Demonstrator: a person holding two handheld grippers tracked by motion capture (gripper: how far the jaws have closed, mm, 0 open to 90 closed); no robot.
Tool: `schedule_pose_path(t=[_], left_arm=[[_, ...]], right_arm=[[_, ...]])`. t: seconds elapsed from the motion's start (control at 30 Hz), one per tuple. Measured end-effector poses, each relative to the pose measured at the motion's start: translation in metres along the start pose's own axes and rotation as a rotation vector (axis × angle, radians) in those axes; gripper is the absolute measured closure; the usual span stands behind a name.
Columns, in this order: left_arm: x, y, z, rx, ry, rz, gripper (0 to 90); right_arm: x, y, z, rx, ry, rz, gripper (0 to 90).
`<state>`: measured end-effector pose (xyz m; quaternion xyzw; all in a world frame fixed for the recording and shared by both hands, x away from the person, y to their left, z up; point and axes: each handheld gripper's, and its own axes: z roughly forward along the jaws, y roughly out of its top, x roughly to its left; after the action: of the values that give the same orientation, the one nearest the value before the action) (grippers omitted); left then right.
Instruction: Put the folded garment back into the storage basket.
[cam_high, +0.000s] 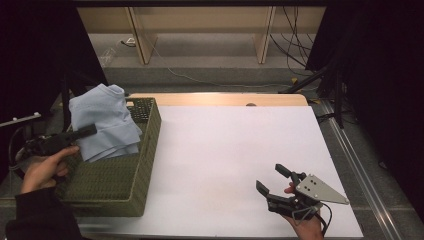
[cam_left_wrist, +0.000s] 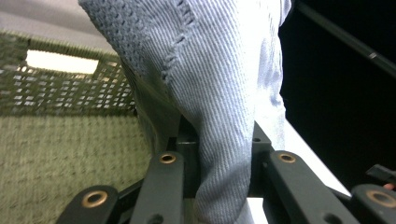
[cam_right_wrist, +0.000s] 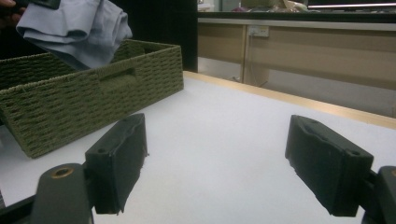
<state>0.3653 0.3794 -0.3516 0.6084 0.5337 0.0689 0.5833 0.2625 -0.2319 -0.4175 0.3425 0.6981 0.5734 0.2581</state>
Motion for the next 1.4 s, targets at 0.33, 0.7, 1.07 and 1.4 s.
schedule_pose_path(t=[0.33, 0.7, 1.07, 1.4], left_arm=[[0.011, -0.005, 0.003, 0.042, 0.041, -0.014, 74.2], [0.020, -0.010, 0.010, 0.118, 0.078, -0.015, 74.1], [0.031, -0.017, 0.014, 0.193, 0.106, -0.021, 74.1], [0.039, -0.025, 0.024, 0.262, 0.081, -0.042, 74.1]], right_arm=[[0.000, 0.000, 0.000, 0.000, 0.000, -0.001, 21.5], [0.000, 0.000, 0.000, 0.000, 0.000, -0.001, 21.6], [0.000, 0.000, 0.000, 0.002, 0.000, -0.003, 21.6], [0.000, 0.000, 0.000, 0.004, 0.000, -0.003, 21.6]])
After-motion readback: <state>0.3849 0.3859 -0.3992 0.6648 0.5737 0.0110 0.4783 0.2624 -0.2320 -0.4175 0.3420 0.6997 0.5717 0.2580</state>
